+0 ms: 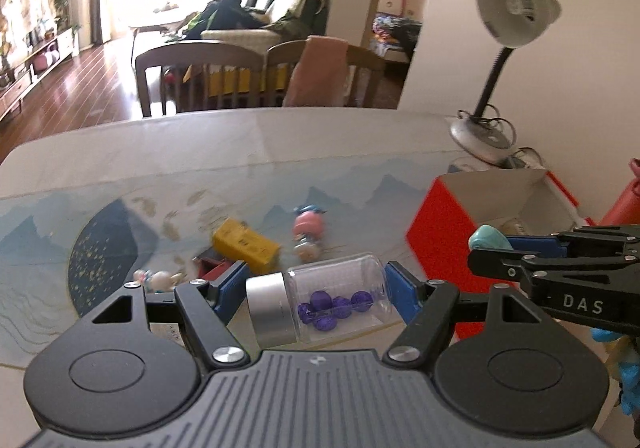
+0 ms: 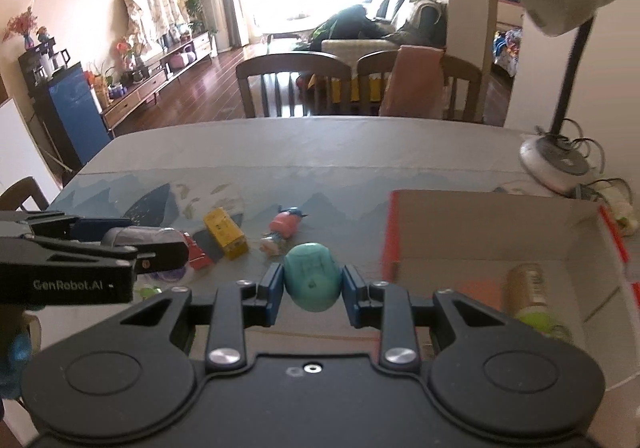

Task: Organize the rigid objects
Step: 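Carry the teal toy and bead jar over the cardboard box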

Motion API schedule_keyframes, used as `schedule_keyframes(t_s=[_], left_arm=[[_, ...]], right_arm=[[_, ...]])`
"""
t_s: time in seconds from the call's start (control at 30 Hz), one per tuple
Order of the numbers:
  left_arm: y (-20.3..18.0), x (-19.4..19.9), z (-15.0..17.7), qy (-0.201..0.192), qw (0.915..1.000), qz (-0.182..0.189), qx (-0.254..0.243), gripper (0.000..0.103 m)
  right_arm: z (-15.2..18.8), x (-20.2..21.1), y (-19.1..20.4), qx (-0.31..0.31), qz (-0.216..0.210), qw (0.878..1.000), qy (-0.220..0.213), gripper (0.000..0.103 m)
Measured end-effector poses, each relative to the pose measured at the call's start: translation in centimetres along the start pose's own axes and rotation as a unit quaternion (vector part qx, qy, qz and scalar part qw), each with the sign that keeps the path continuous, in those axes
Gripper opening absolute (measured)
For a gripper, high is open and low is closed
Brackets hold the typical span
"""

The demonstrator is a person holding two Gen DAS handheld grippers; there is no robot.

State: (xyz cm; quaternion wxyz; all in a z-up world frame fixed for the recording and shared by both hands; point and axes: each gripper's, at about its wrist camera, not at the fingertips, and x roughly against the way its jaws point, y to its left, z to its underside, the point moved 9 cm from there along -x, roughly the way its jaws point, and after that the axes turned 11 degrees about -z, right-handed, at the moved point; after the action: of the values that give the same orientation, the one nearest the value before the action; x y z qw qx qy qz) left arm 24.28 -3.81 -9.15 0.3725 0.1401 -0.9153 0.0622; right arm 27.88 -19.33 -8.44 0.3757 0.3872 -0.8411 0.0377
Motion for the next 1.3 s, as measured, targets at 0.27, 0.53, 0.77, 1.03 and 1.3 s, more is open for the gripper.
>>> schedule_keyframes(t_s=[0.27,0.53,0.77,1.03,1.3], left_arm=[[-4.6,0.6,-0.8,0.003,0.9995,0.023,-0.023,0.074],[-10.9,-0.7,-1.0,0.016,0.9971,0.042,-0.061,0.074],[-16.3,-3.4,-1.1,0.031,0.9934,0.039,-0.104,0.074],[-21.8,-6.1,-2.2,0.035,0.9887,0.043,-0.139,0.074],[-26.2,-10.4,-2.3,0.067,0.9819,0.038,-0.173,0.074]], right_arm=[[0.7,2.9,-4.8,-0.025,0.021,0.999,-0.012,0.03],[2.7,4.3,-10.2,-0.049,0.039,0.998,-0.008,0.03],[4.5,4.6,-14.5,-0.063,0.053,0.997,0.003,0.03],[6.0,3.2,-17.6,-0.061,0.05,0.996,0.033,0.03],[6.8,0.8,-18.3,-0.05,0.024,0.996,0.074,0.03]])
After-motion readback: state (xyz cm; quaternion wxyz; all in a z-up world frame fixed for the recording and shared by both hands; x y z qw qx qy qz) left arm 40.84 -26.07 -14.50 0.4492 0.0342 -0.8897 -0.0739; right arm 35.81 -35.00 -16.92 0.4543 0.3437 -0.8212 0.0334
